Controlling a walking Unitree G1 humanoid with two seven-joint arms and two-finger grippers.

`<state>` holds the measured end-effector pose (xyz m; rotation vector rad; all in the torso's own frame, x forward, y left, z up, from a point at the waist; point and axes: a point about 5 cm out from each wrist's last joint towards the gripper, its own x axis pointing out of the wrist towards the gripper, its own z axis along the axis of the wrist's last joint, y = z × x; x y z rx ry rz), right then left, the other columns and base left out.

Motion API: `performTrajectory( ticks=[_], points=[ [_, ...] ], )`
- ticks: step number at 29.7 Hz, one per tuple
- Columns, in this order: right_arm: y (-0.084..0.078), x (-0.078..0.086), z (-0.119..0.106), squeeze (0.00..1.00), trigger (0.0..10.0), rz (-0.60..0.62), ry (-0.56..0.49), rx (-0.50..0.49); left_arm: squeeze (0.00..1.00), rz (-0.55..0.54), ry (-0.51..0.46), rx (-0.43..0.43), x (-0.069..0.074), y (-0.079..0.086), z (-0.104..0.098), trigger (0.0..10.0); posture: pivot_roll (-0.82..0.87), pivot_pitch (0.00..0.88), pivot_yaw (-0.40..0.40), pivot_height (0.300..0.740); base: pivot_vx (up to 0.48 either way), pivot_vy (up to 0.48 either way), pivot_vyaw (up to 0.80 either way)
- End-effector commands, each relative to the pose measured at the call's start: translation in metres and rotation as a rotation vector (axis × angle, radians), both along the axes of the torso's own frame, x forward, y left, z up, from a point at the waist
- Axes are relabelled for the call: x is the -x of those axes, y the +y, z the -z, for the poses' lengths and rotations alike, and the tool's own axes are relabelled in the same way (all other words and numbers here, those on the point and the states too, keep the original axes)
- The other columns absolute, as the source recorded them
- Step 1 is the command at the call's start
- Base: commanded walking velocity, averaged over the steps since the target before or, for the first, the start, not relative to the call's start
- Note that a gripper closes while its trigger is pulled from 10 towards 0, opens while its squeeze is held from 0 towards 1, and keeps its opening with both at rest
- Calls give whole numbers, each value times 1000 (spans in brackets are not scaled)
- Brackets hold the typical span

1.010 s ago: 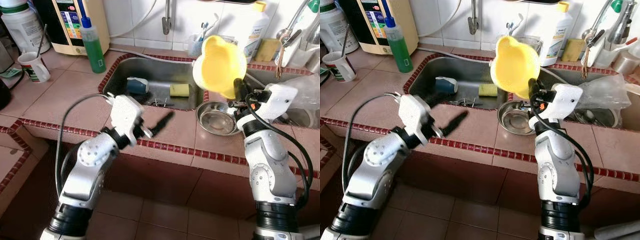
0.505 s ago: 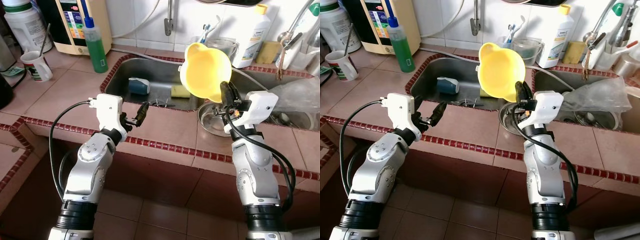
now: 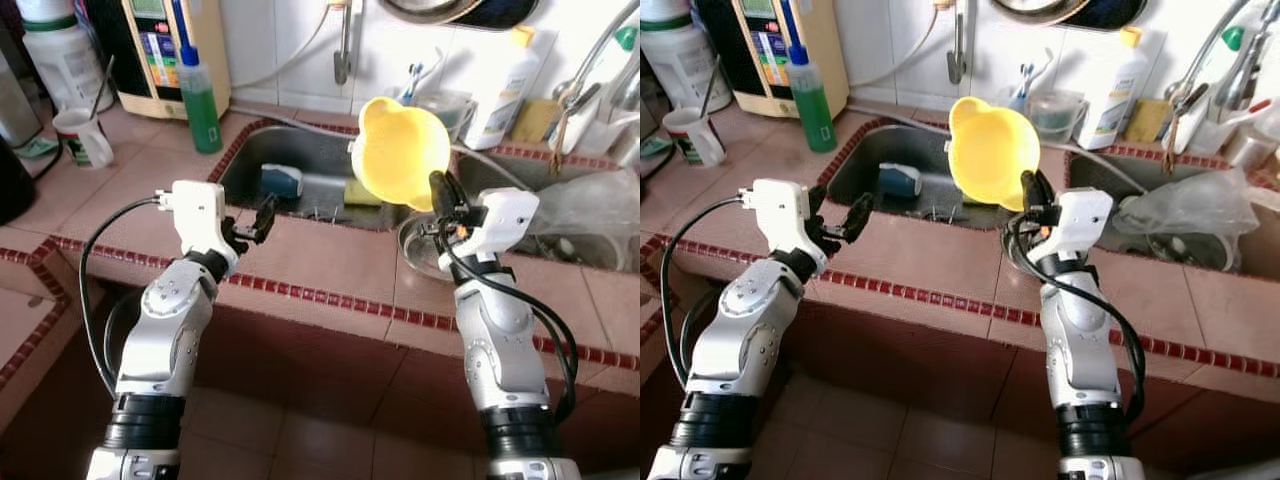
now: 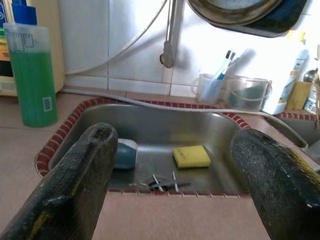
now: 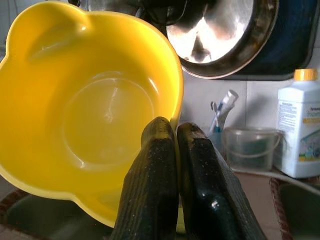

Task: Kitchen organization

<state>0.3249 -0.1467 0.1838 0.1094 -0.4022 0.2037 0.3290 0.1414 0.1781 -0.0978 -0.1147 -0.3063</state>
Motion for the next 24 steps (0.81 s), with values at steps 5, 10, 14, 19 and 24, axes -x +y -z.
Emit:
performTrajectory(
  ticks=[5, 10, 14, 19, 24],
  points=[
    [3, -3, -7, 0, 10000, -4, -29, 4, 0, 11, -10, -6, -2, -2, -4, 10000, -67, 0, -28, 740, 480, 0, 0],
    [2, -4, -6, 0, 10000, -2, -30, 10, 0, 14, -10, -10, -2, -2, -4, 10000, -70, 3, -27, 740, 480, 0, 0],
    [2, -3, -6, 0, 10000, -1, -30, 13, 0, 18, -9, -10, -2, -3, -4, 10000, -71, 5, -26, 740, 480, 0, 0],
    [1, -3, -6, 0, 10000, 2, -29, 17, 0, 24, -10, -12, -2, -4, -3, 10000, -74, 7, -25, 740, 480, 0, 0],
    [-3, -6, -5, 0, 10000, 26, -2, 4, 0, 84, -42, -2, 3, -12, -8, 10000, -77, 10, -24, 740, 0, 0, 0]
  ],
)
